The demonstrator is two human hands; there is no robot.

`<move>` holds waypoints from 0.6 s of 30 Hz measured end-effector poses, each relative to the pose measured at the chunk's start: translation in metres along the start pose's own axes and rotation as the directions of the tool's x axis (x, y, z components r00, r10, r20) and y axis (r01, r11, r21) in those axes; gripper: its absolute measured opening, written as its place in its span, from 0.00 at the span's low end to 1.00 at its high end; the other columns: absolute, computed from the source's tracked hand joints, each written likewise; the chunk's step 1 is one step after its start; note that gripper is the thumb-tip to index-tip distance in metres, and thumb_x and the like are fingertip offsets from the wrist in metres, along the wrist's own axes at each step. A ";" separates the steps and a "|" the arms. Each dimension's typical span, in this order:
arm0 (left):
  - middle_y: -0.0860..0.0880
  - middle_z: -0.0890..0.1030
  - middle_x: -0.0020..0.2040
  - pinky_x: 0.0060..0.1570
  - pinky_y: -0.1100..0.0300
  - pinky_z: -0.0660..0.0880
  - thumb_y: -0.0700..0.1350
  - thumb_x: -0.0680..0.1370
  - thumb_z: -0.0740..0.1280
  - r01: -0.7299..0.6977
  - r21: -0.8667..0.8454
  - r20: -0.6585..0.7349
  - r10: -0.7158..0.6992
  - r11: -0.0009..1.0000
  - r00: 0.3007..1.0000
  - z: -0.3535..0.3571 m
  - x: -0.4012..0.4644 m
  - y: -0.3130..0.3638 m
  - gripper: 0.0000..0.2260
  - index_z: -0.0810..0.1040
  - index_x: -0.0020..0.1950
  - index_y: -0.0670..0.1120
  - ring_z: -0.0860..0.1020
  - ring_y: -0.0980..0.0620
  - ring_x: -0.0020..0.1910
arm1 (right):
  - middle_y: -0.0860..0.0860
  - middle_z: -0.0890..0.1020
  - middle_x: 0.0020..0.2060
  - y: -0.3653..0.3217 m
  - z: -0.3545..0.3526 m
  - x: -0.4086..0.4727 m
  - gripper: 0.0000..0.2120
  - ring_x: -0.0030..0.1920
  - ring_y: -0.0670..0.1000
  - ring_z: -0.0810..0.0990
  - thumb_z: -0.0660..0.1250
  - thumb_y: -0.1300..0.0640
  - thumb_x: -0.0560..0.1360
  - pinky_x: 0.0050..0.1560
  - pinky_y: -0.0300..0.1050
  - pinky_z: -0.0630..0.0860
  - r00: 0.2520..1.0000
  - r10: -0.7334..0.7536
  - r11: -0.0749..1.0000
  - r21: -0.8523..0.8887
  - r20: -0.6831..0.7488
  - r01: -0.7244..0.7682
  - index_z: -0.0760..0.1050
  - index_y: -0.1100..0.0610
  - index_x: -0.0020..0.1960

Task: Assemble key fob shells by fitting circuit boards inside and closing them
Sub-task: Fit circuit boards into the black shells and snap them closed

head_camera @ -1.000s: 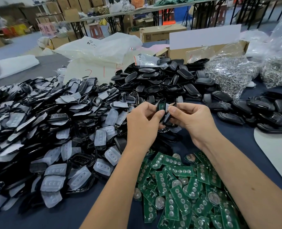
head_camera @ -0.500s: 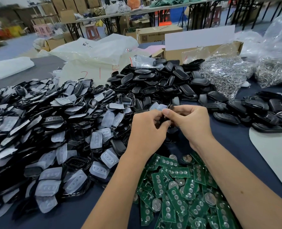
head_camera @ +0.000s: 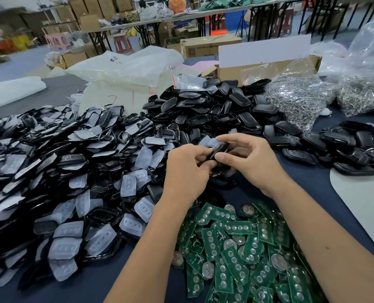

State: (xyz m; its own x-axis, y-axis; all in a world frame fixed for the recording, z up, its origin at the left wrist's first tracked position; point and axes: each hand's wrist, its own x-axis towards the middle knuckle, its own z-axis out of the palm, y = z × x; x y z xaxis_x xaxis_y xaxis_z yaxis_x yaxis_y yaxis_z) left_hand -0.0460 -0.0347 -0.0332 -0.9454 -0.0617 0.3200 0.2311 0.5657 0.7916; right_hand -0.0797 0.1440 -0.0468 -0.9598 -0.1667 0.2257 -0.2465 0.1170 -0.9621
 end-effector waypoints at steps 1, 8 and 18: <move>0.55 0.84 0.41 0.48 0.48 0.83 0.39 0.73 0.78 0.005 -0.008 0.012 -0.005 1.000 1.000 -0.001 0.001 -0.001 0.10 0.88 0.53 0.48 0.84 0.53 0.41 | 0.55 0.87 0.49 0.000 -0.002 0.000 0.15 0.47 0.60 0.86 0.81 0.51 0.71 0.41 0.50 0.83 0.999 -0.014 1.000 0.011 0.037 0.014 0.86 0.44 0.57; 0.53 0.85 0.41 0.48 0.55 0.83 0.35 0.72 0.78 -0.009 -0.020 0.090 0.011 1.000 0.996 -0.007 0.001 0.001 0.11 0.88 0.50 0.49 0.83 0.56 0.40 | 0.57 0.86 0.37 0.001 -0.006 0.002 0.09 0.37 0.52 0.79 0.81 0.59 0.71 0.41 0.43 0.76 0.995 -0.064 0.997 0.044 0.083 0.060 0.87 0.50 0.48; 0.56 0.84 0.45 0.49 0.60 0.81 0.40 0.71 0.81 -0.068 0.049 0.063 0.065 0.996 0.996 -0.013 0.000 0.003 0.13 0.87 0.53 0.50 0.82 0.59 0.44 | 0.53 0.88 0.41 0.000 0.001 0.003 0.08 0.44 0.56 0.87 0.80 0.64 0.71 0.50 0.56 0.85 0.988 -0.136 0.989 -0.045 0.078 0.139 0.86 0.56 0.47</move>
State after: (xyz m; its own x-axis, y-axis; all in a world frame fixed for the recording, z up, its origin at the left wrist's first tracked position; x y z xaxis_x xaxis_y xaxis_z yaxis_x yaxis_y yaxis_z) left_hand -0.0423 -0.0439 -0.0240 -0.9409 0.0271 0.3377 0.2837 0.6080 0.7415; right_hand -0.0821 0.1429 -0.0464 -0.9042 -0.2565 0.3414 -0.3835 0.1362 -0.9134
